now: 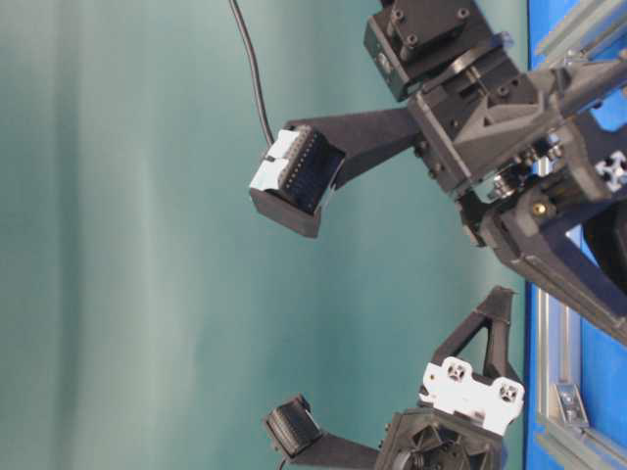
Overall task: Insert the wire through the string loop located on the left side.
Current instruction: 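Push the USB plug through the white loop with the right gripper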
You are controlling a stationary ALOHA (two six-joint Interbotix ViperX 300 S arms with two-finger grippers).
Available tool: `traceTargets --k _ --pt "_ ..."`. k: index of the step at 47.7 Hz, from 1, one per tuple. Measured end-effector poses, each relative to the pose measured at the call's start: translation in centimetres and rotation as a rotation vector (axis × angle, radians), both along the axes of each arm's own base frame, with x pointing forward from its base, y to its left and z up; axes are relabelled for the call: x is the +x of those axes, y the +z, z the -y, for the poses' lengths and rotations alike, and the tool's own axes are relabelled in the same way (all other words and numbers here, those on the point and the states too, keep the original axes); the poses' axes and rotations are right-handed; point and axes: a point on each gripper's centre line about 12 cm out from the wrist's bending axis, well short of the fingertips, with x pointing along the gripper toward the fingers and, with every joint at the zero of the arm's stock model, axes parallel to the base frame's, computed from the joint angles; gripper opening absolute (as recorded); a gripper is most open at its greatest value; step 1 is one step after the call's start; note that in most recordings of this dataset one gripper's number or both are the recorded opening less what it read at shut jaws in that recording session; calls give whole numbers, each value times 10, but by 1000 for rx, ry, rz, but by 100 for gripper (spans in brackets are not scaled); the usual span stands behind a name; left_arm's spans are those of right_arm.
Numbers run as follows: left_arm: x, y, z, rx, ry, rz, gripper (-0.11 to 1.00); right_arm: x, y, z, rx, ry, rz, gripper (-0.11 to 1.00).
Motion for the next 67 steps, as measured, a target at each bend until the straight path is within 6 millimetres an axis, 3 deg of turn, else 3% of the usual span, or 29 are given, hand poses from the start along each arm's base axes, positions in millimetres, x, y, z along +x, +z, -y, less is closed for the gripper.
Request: traceTargets --k 67 --pt "0 0 0 5 0 -2 0 5 0 0 1 -1 5 -4"
